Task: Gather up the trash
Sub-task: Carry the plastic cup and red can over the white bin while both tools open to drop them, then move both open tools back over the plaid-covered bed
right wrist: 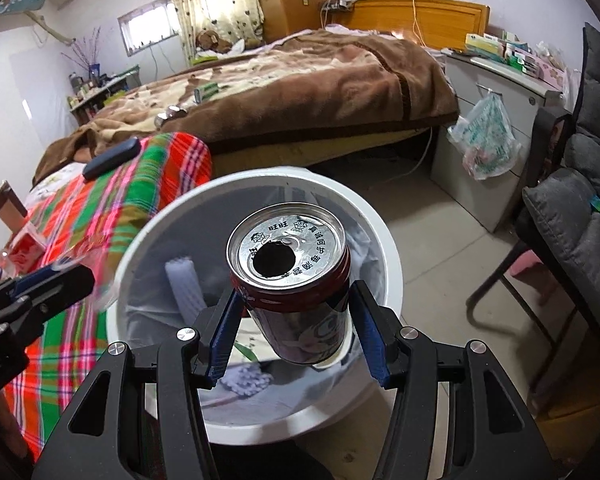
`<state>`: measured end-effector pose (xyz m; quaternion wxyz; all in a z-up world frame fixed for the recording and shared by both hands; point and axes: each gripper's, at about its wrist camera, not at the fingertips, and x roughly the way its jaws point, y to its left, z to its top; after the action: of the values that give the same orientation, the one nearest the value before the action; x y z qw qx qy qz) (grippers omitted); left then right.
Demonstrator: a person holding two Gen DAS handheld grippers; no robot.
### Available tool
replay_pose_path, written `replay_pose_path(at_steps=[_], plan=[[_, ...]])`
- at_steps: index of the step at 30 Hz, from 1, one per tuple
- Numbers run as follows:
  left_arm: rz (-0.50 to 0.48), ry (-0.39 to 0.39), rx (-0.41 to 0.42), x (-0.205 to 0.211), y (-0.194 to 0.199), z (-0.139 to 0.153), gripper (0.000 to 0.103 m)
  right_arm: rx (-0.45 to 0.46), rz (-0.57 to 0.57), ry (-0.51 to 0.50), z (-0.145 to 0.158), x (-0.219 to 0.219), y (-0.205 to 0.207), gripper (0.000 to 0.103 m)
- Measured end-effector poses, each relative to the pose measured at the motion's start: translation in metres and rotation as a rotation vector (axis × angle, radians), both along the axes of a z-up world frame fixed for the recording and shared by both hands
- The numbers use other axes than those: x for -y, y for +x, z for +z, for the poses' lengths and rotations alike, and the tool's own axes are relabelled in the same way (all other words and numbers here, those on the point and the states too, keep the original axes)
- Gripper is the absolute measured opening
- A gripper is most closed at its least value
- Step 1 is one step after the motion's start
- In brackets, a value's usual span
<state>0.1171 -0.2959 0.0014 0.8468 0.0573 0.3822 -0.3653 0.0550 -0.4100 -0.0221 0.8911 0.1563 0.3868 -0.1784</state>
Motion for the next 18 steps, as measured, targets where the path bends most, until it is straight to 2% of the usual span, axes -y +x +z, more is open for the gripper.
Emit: replay_pose_path(at_steps=[1,2,6,10,18], plan=[[0.000,-0.002,-0.003,0.000,0.000,0.000,0.052,-0.003,-0.002,0.001,0.000,0.001,0.000,0.056],[0.004,-0.001,-0.003,-0.001,0.000,-0.001,0.056,-0.004,-0.004,0.003,-0.001,0.001,0.000,0.056],[0.016,0.002,-0.001,-0.005,-0.001,0.000,0.056,0.002,-0.016,0.010,0.000,0.001,-0.004,0.057],[0.026,-0.003,-0.002,-0.012,-0.002,0.001,0.057,0.037,-0.014,0.006,0.006,0.000,-0.007,0.064],[0.063,-0.020,0.013,-0.033,-0.007,0.010,0.057,0.052,-0.012,-0.001,0.010,-0.008,-0.008,0.065]])
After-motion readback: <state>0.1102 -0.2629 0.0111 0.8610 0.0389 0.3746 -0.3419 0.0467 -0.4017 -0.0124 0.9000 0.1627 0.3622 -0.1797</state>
